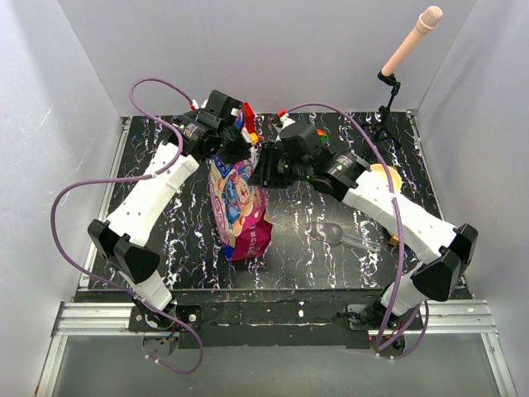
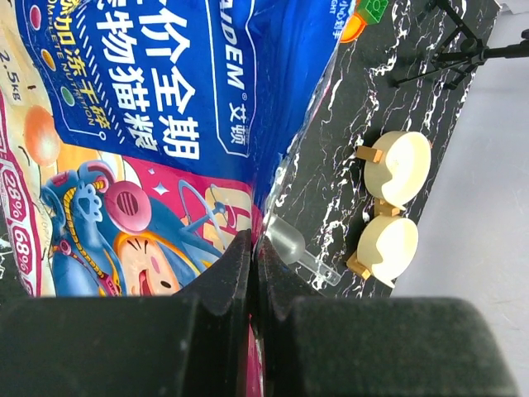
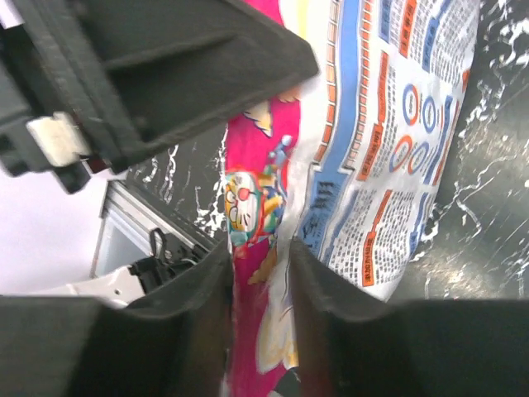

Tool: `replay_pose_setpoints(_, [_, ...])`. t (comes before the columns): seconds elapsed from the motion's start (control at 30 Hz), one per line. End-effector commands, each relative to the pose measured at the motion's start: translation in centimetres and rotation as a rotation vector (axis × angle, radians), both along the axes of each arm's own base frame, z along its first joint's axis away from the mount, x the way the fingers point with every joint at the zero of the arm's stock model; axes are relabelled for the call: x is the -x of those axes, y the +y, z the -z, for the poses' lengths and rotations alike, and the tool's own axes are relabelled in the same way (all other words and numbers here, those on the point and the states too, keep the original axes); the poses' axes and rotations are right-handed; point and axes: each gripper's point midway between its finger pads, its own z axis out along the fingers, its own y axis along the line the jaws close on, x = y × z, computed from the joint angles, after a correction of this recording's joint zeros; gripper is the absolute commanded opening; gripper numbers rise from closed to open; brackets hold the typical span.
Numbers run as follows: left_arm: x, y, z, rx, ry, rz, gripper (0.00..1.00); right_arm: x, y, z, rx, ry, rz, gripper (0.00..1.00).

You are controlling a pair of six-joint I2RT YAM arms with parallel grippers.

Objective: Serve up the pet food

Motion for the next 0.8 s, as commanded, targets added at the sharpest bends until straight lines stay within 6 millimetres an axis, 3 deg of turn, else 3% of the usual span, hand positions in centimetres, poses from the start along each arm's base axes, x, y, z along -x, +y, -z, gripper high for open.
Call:
replay_pose_setpoints(0.0, [-0.2, -1.0, -11.3, 0.217, -0.324, 0.040, 0.00, -0.4, -1.7, -0.7, 0.019, -0.085, 0.029, 0.20])
replay_pose_setpoints(0.07, [0.5, 0.4, -11.9, 0.161, -0.361, 0.040, 0.26, -0.3, -1.4, -0.4, 0.022, -0.083, -0.004, 0.01])
replay_pose_setpoints(0.1, [0.9, 1.4, -12.5, 0.127, -0.383, 0.033, 0.42, 0.2, -1.0, -0.5, 0.009, -0.071, -0.048, 0.01])
replay_pose_setpoints(0.17, [1.7, 3.2, -12.7, 0.040, -0.409, 0.039, 0.62, 0.5, -0.5, -1.0, -0.010, -0.082, -0.102, 0.01])
replay_pose_setpoints(0.23, [2.9, 5.0, -12.6, -0.020, -0.410, 0.032, 0.75, 1.1, -0.3, -1.5, -0.044, -0.078, -0.153, 0.01])
replay_pose_setpoints(0.37, [4.7, 5.7, -11.3, -0.022, -0.358, 0.046, 0.72, 2.0, -0.1, -2.5, -0.115, -0.080, -0.213, 0.01])
replay_pose_setpoints(0.47, [5.3, 5.2, -10.7, 0.038, -0.350, 0.052, 0.53, 2.2, 0.0, -3.0, -0.132, -0.077, -0.230, 0.01])
replay_pose_setpoints(0.57, [4.7, 4.5, -10.3, 0.072, -0.338, 0.041, 0.46, 2.4, 0.3, -3.1, -0.134, -0.067, -0.252, 0.01])
replay_pose_setpoints(0.77, [3.4, 1.9, -9.2, 0.089, -0.247, 0.099, 0.47, 2.4, 0.3, -3.0, -0.122, -0.060, -0.256, 0.01])
